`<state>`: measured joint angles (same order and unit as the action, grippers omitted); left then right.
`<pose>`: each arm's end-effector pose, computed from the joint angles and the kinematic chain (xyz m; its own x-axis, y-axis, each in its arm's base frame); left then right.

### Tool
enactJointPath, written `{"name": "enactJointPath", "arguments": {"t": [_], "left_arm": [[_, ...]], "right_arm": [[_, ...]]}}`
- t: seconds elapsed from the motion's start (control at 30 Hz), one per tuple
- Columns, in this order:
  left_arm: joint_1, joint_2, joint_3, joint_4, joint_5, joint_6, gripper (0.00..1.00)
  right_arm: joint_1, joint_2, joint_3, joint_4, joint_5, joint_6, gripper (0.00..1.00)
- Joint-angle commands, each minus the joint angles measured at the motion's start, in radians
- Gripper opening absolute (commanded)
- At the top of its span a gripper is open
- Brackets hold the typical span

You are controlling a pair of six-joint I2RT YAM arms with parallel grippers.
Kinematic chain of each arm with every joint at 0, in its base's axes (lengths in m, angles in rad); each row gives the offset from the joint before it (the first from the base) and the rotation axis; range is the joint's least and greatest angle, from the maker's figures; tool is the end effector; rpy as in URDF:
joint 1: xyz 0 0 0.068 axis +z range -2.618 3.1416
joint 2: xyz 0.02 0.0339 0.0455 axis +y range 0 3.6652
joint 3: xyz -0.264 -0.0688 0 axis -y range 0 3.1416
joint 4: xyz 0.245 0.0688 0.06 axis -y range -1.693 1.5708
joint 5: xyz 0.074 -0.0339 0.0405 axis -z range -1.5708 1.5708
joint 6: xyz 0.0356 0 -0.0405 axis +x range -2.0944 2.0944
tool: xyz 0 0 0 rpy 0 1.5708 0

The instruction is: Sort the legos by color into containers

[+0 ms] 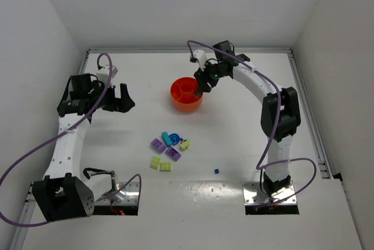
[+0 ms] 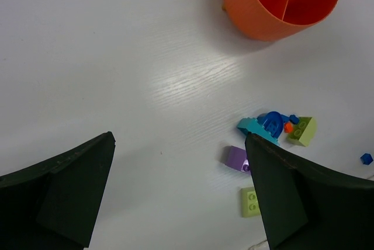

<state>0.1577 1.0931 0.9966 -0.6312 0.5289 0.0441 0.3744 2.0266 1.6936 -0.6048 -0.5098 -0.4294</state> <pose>0.2265 0.0178 0.3144 -0.6458 -0.0642 -0.7608 0.2652 0.9155 -0.3024 0.4120 0.1806 0.2424 -0.4375 -0.5624 -0.7017 -0.8469 0.5199 0.1115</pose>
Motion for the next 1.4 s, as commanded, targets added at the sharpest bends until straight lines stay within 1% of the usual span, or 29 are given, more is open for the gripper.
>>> {"name": "enactJointPath", "arguments": {"t": [0.0,0.07,0.13,0.2,0.23,0.3,0.33,0.37,0.43,0.47,0.53,0.57,0.6,0.67,0.7,0.73,0.77,0.8,0.83,0.9,1.0,1.13,1.2,1.37], "left_arm": [[0.013,-0.004,0.000,0.031,0.023,0.007,1.00],[0.013,-0.013,0.000,0.031,0.023,-0.003,1.00],[0.013,-0.013,0.000,0.031,0.023,-0.003,1.00],[0.022,-0.022,0.000,0.031,0.023,-0.003,1.00],[0.022,-0.022,0.000,0.031,0.014,-0.003,1.00],[0.022,-0.022,0.000,0.040,-0.021,-0.041,1.00],[0.031,-0.022,0.000,0.050,-0.036,-0.059,1.00],[0.031,-0.022,0.000,0.060,-0.061,-0.087,1.00],[0.040,-0.032,-0.009,0.070,-0.087,-0.114,1.00],[0.040,-0.032,-0.009,0.079,-0.101,-0.143,1.00],[0.040,-0.044,-0.009,0.079,-0.144,-0.168,1.00],[0.040,-0.053,-0.009,0.091,-0.161,-0.177,1.00],[0.040,-0.053,-0.009,0.091,-0.174,-0.197,1.00],[0.040,-0.062,-0.018,0.091,-0.213,-0.208,1.00],[0.040,-0.073,-0.018,0.100,-0.222,-0.208,1.00],[0.040,-0.073,-0.027,0.100,-0.237,-0.208,1.00],[0.040,-0.082,-0.027,0.100,-0.237,-0.208,1.00],[0.040,-0.082,-0.036,0.100,-0.250,-0.208,1.00],[0.040,-0.091,-0.036,0.100,-0.263,-0.208,1.00],[0.040,-0.091,-0.036,0.100,-0.276,-0.208,1.00],[0.040,-0.091,-0.036,0.100,-0.288,-0.208,1.00],[0.040,-0.091,-0.055,0.110,-0.299,-0.208,1.00],[0.040,-0.091,-0.055,0.110,-0.309,-0.208,1.00],[0.049,-0.091,-0.055,0.110,-0.320,-0.208,1.00]], "right_arm": [[-0.006,-0.002,0.041,0.037,-0.029,0.006,0.55],[-0.006,-0.025,0.041,0.046,-0.029,0.032,0.55],[-0.006,-0.087,0.028,0.047,-0.070,0.032,0.55],[0.004,-0.135,0.018,-0.022,-0.137,0.041,0.54],[0.018,-0.185,0.009,-0.053,-0.137,0.041,0.53],[0.055,-0.250,-0.085,-0.081,-0.168,0.099,0.53],[0.067,-0.287,-0.135,-0.049,-0.168,0.147,0.53],[0.108,-0.357,-0.235,0.018,-0.150,0.232,0.53],[0.156,-0.411,-0.325,0.088,-0.101,0.317,0.57],[0.184,-0.430,-0.391,0.147,-0.054,0.354,0.57],[0.260,-0.430,-0.419,0.178,0.020,0.438,0.58],[0.288,-0.418,-0.419,0.189,0.042,0.460,0.58],[0.340,-0.381,-0.410,0.189,0.071,0.484,0.55],[0.386,-0.333,-0.361,0.180,0.145,0.547,0.47],[0.409,-0.306,-0.338,0.165,0.175,0.566,0.46],[0.452,-0.246,-0.281,0.154,0.248,0.595,0.44],[0.474,-0.214,-0.252,0.133,0.278,0.595,0.43],[0.506,-0.185,-0.226,0.108,0.353,0.616,0.43],[0.517,-0.127,-0.175,0.091,0.373,0.629,0.43],[0.532,-0.074,-0.117,0.057,0.410,0.670,0.43],[0.561,-0.003,-0.071,0.037,0.425,0.679,0.46],[0.583,0.076,-0.026,0.025,0.447,0.701,0.47],[0.583,0.109,-0.026,0.025,0.447,0.712,0.50],[0.583,0.142,-0.026,0.025,0.456,0.721,0.50]]}}
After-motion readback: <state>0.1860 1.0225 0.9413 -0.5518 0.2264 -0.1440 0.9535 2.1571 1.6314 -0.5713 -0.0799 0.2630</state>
